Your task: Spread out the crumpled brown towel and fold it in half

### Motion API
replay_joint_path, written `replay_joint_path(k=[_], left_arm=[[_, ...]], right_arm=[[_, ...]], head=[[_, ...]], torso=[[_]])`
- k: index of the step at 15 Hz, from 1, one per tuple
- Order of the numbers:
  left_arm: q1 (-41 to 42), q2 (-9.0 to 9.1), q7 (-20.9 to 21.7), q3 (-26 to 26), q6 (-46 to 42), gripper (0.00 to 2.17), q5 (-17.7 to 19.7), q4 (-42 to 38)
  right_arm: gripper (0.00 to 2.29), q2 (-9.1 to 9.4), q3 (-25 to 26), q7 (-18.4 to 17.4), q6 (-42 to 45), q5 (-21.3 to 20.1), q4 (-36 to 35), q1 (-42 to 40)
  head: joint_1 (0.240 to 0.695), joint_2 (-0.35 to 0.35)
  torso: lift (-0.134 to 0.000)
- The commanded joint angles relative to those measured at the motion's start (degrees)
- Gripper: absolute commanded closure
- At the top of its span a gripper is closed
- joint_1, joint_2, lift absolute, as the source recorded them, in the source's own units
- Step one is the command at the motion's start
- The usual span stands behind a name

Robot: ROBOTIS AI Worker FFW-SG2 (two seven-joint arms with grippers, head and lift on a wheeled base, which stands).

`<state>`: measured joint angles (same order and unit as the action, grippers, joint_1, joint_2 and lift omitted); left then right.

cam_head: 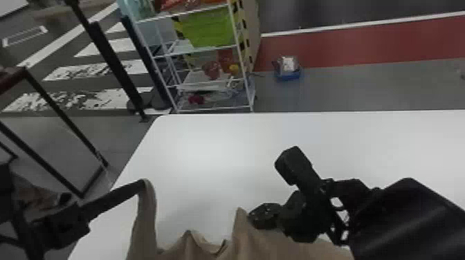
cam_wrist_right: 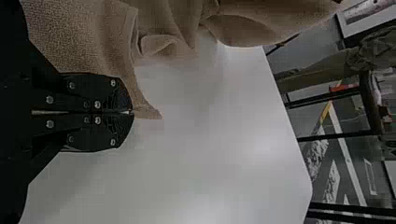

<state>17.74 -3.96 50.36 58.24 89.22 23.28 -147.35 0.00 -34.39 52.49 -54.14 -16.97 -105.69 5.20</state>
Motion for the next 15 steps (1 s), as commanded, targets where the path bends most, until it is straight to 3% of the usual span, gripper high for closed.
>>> replay_joint_path(k=[1, 5, 6, 9, 11, 13, 15], left_arm=[[0.19, 0.80, -2.11, 1.70, 0.22, 1.33, 0.72, -2.59], [0.10, 1.06, -2.20, 7.06, 0.75, 1.33, 5.82, -3.73], [-0.16, 1.15, -2.29, 8.03, 0.81, 1.33, 6.87, -3.82], [-1.48, 1.15, -3.78, 11.37, 0.81, 1.33, 12.23, -3.82], [-2.10, 1.24, -4.22, 16.82, 0.81, 1.33, 15.92, -3.91], [-2.36, 2.12, -3.87, 28.25, 0.81, 1.33, 25.06, -3.73], [-2.63, 2.29, -4.13, 29.65, 0.81, 1.33, 26.56, -3.38]], right_arm=[[1.99, 0.05, 3.36, -0.46, 0.57, -0.08, -10.42, -5.73], [1.99, -0.35, 12.06, -0.63, 1.09, 1.95, -29.40, -16.28], [1.99, -1.49, 14.52, -0.63, 2.68, 3.53, -33.53, -19.62], [1.99, -2.46, 24.19, -0.63, 10.94, 7.39, -43.81, -30.34], [1.99, -2.46, 36.06, 0.07, 14.10, 17.33, -46.72, -33.77], [1.99, -2.46, 44.50, 2.18, 15.33, 25.76, -46.98, -34.82], [1.99, -1.58, 53.02, 3.94, 19.55, 32.27, -49.62, -40.01]], head=[[0.695, 0.350], [0.695, 0.350], [0.695, 0.350], [0.695, 0.350], [0.695, 0.350], [0.695, 0.350], [0.695, 0.350]], torso=[[-0.124], [-0.124], [-0.124], [-0.124], [-0.124], [-0.124], [-0.124]])
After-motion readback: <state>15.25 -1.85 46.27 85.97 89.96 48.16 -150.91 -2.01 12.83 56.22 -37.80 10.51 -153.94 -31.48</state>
